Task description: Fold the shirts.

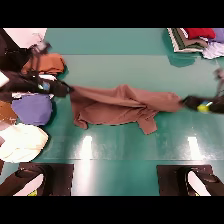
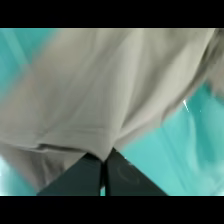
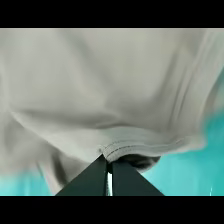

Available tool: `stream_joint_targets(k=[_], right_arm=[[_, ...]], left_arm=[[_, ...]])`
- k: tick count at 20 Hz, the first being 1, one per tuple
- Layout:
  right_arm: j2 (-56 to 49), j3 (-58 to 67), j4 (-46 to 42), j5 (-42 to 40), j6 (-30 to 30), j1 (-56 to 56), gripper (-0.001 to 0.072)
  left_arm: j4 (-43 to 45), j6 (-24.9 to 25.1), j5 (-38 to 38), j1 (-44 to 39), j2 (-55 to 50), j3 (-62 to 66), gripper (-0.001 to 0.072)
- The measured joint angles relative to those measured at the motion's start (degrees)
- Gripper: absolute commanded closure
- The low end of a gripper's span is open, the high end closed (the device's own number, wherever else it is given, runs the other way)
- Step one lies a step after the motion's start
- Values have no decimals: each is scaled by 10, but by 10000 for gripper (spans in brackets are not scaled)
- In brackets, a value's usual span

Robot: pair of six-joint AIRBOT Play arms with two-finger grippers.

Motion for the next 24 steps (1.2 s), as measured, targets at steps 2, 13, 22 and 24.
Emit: stream_joint_targets(k=[2,13,22,24], right_arm=[[16,103,0,2,10,-30,702],[-65,640,-1,153,24,-107,702],[-64,633,-5,147,42,-108,702],[-95,612,-5,154,48,-93,702]], left_arm=[[5,-7,-2,0,7,88,679],[17,-41,-43,0,32,499,680],[110,-90,-51,0,53,452,680],[144,-105,-52,0,32,384,680]])
